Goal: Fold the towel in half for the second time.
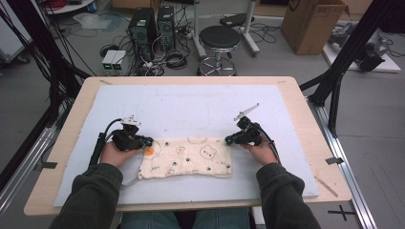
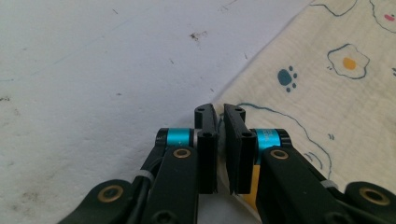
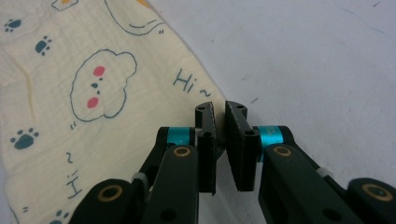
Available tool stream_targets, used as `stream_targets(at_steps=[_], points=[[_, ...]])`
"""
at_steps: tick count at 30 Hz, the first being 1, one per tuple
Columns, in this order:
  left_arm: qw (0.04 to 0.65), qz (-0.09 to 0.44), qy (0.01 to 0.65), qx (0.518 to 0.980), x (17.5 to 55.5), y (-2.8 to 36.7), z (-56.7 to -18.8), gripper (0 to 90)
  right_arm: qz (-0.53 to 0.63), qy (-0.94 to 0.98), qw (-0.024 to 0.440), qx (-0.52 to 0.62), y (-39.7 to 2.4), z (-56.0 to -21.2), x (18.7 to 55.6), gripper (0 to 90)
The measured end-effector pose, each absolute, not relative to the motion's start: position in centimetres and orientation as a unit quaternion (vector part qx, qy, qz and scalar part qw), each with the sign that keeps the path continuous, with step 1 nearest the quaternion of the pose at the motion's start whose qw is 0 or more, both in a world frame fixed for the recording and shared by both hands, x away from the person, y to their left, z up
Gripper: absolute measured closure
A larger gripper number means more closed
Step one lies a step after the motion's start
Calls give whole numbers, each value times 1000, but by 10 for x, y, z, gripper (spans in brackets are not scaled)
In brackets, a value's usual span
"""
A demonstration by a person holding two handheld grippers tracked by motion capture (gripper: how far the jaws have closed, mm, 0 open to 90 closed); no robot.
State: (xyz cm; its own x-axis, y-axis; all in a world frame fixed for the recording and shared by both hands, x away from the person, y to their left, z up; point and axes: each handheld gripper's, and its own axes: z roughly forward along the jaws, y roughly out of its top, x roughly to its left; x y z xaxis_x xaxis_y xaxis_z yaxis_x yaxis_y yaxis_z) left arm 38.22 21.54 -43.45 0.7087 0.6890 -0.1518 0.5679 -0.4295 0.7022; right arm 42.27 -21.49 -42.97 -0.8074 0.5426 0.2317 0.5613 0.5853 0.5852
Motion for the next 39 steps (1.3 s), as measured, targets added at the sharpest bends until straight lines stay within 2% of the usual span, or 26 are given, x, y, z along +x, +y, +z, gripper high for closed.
stream_targets(at_steps=[23,39], points=[[415,90,367,828,372,225,-417,846,-383,-874,20,-299,-225,-414,416,847],[427,113,341,830,352,222,-405,845,-404,-874,0,-270,-226,-398,397,846]])
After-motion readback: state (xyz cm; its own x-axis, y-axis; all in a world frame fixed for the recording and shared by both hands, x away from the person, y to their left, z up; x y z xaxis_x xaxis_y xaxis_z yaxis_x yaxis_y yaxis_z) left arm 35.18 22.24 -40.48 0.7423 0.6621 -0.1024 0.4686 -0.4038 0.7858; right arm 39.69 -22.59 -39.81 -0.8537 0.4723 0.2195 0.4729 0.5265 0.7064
